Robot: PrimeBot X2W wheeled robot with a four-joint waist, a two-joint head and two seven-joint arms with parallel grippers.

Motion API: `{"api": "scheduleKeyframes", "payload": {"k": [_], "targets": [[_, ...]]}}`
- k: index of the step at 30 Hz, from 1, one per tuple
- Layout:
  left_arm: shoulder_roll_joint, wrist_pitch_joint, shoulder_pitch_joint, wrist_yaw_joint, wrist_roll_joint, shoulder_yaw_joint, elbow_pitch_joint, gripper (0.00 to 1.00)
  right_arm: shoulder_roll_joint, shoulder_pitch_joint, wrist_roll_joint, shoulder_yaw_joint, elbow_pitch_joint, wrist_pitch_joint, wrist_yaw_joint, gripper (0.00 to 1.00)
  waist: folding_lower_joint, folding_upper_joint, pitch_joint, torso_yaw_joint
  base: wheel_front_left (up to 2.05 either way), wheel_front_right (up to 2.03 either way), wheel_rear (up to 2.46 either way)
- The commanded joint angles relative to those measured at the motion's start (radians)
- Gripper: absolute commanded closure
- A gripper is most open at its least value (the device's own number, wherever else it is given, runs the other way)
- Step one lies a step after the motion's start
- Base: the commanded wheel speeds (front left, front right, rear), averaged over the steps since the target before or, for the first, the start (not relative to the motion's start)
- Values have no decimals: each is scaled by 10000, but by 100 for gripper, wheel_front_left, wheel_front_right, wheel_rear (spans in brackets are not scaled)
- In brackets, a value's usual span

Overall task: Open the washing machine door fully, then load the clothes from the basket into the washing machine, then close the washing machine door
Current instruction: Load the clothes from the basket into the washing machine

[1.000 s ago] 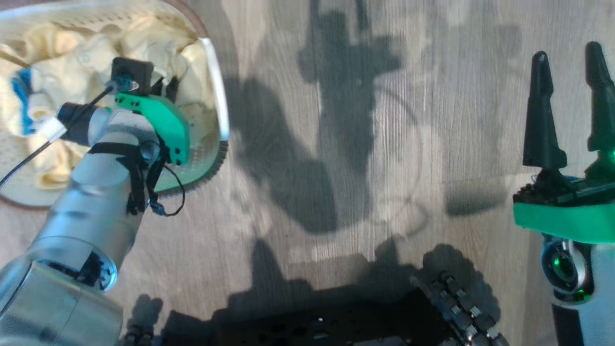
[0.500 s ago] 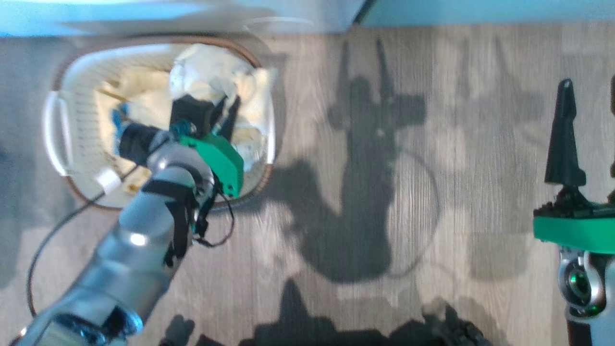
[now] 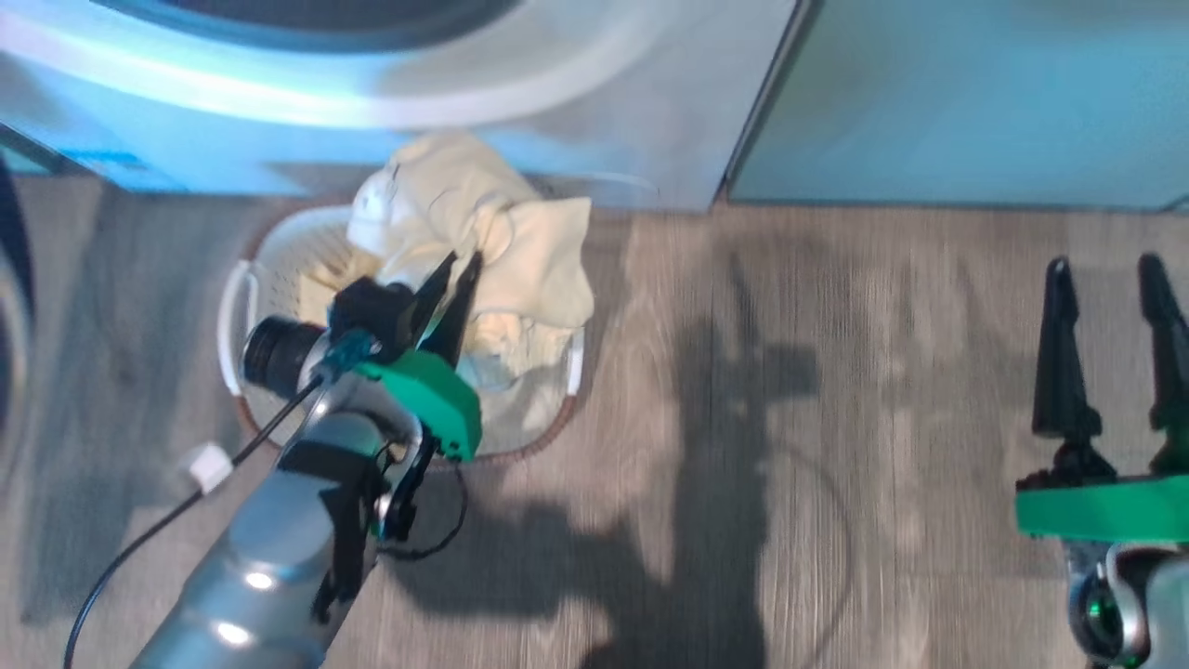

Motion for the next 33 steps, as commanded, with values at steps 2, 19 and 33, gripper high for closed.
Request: {"api": "scheduleKeyframes", "payload": {"k": [2,19,33], "targets": [[437,-104,304,140,108,543,-609,100,-52,252,-114,243,-152,-65,-29,0,2,-1,-882,176,0,0,0],[1246,115,3066,1181,-41,1501,-3057,100,-52,1524,-85,471,533,-65,-29,0,2,-1,-3730,439,0,0,0],[1676,790,4655,1745,-375,1826,-4755,100,-52,2330,12,516,585,-65,-29,0,2,-1,-4568,489,0,0,0]]}}
